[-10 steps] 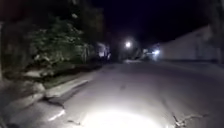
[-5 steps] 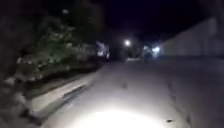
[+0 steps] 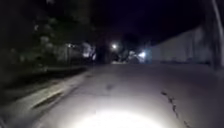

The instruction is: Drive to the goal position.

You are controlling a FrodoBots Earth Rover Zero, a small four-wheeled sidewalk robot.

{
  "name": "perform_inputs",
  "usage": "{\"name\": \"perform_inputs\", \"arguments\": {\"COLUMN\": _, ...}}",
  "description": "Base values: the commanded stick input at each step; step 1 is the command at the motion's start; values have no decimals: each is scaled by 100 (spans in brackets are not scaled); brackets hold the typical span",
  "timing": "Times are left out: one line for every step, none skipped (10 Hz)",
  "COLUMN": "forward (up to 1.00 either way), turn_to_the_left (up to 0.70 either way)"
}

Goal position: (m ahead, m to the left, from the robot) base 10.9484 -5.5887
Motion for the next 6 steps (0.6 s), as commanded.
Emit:
{"name": "perform_inputs", "arguments": {"forward": 100, "turn_to_the_left": 0}}
{"name": "perform_inputs", "arguments": {"forward": 100, "turn_to_the_left": 0}}
{"name": "perform_inputs", "arguments": {"forward": 100, "turn_to_the_left": 0}}
{"name": "perform_inputs", "arguments": {"forward": 100, "turn_to_the_left": 0}}
{"name": "perform_inputs", "arguments": {"forward": 100, "turn_to_the_left": 0}}
{"name": "perform_inputs", "arguments": {"forward": 100, "turn_to_the_left": 0}}
